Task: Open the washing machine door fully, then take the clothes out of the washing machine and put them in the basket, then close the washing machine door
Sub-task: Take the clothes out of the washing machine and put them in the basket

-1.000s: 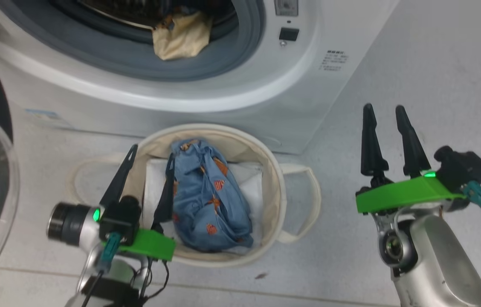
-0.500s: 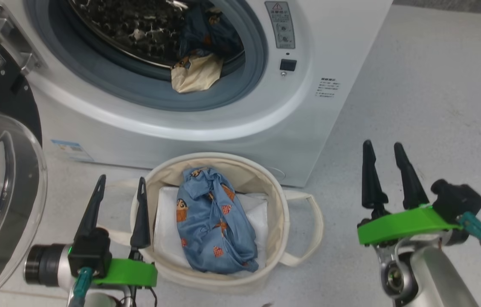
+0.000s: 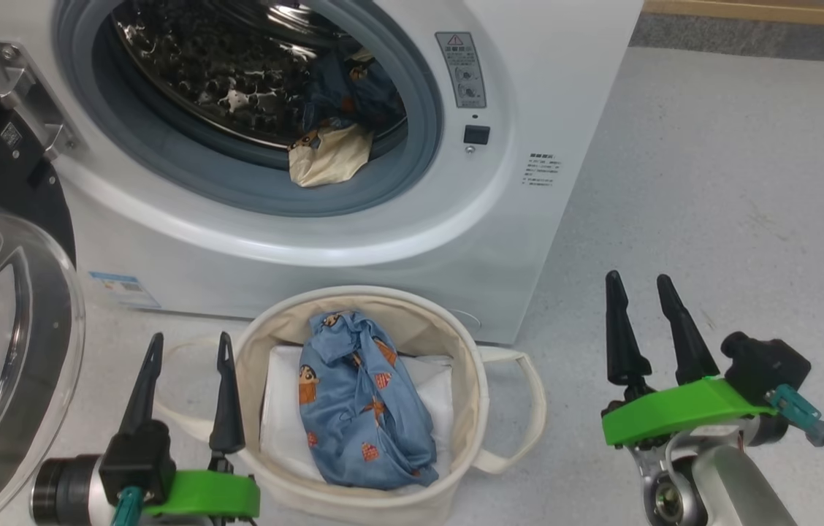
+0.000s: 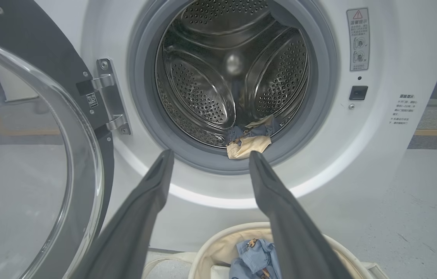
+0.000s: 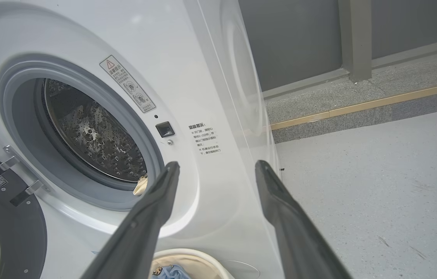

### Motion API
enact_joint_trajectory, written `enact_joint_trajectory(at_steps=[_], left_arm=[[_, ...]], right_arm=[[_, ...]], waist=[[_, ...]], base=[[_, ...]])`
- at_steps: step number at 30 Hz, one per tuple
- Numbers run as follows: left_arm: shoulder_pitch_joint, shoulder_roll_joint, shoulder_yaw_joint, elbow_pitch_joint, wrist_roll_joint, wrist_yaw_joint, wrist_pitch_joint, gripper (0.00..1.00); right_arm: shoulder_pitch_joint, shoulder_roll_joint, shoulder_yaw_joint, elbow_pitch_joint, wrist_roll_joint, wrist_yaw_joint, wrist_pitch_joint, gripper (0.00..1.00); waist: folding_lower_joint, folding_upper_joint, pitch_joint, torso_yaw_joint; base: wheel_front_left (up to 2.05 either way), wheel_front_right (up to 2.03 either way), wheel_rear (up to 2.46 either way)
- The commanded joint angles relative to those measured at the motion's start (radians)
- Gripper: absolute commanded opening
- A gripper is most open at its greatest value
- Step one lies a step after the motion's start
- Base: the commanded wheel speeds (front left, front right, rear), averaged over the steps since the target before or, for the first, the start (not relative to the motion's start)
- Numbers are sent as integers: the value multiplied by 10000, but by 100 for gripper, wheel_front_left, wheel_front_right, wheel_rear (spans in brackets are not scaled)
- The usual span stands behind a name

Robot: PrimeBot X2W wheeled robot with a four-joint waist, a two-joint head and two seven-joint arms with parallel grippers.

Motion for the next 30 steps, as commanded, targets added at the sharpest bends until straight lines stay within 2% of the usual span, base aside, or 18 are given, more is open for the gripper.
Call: enact_joint_trajectory(at_steps=[1, 30], left_arm=[[-128, -6, 399, -313, 60, -42, -47, 100], [510, -467, 575, -200, 445, -392, -47, 100]], right_arm=[[15, 57, 256, -301, 13, 4, -122, 100], [425, 57, 399, -91, 34, 4, -122, 100]], waist=[[1, 1, -59, -8], [1, 1, -966, -64]], base=[[0, 0, 0], [0, 0, 0]])
